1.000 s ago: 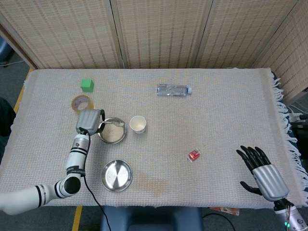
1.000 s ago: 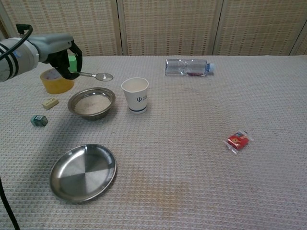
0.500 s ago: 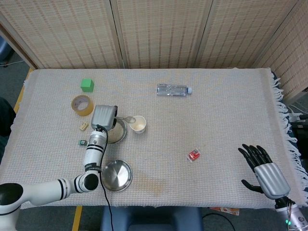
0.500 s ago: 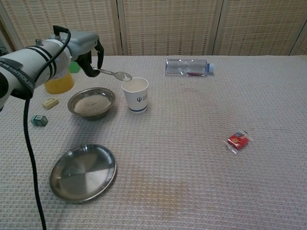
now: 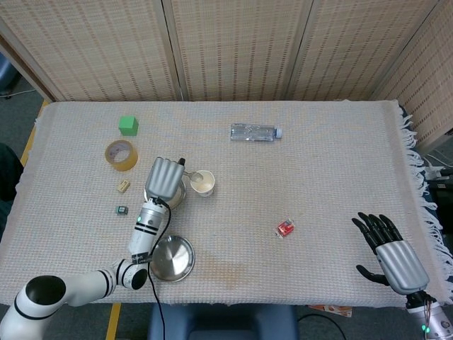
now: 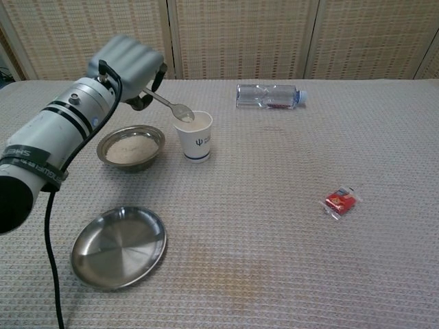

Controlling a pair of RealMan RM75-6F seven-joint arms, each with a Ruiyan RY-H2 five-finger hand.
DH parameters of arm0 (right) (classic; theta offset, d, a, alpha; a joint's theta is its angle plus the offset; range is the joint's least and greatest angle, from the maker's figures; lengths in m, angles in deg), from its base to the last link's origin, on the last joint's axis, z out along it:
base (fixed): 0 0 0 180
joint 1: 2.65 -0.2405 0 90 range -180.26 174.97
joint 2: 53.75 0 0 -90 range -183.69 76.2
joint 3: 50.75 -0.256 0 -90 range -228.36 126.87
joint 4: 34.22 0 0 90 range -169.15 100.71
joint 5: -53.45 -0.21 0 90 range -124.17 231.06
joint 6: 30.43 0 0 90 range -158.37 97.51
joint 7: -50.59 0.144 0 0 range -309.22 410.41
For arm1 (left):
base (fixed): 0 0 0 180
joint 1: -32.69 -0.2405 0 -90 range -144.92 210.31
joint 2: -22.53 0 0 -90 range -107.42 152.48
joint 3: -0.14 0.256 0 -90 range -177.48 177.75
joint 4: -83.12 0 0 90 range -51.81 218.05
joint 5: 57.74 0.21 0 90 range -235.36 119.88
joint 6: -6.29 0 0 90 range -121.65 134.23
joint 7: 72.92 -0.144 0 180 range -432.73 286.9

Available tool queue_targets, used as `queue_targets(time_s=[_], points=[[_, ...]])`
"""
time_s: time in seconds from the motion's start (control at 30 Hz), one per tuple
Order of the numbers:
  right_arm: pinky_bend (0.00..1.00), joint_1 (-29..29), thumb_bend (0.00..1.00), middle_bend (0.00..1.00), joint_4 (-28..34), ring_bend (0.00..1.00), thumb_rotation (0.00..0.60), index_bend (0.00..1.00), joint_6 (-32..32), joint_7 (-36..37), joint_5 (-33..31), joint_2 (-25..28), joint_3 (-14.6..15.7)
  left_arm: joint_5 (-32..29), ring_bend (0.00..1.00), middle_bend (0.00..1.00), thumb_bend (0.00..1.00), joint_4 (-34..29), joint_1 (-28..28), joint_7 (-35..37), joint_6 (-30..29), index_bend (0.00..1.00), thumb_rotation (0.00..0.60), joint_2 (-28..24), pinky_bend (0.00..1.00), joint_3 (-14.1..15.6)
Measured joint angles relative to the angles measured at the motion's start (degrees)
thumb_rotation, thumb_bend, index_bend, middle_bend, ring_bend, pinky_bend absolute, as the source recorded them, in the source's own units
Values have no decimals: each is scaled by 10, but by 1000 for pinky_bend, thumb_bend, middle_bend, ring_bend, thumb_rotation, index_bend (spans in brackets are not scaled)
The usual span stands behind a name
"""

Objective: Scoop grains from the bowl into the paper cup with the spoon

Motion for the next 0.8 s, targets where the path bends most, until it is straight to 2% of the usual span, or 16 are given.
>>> queue_targets(time_s=[0.27, 0.4, 0.8], points=[[0, 1, 93, 0, 1, 0, 600, 0, 3, 6, 1, 4, 0, 94, 1000, 1000, 391, 131, -9, 21, -30, 810, 600, 57, 1000, 35], [0, 0, 93, 0, 2, 0, 600, 0, 0, 6, 2, 5, 2, 130, 1000, 1000, 390, 173, -15, 32, -41, 810, 600, 79, 1000, 47], [0, 4, 95, 0, 7, 0, 600, 0, 5, -1, 9, 7, 6, 187, 1000, 1000, 391, 277, -23, 73, -78, 813, 600, 124, 1000, 43]])
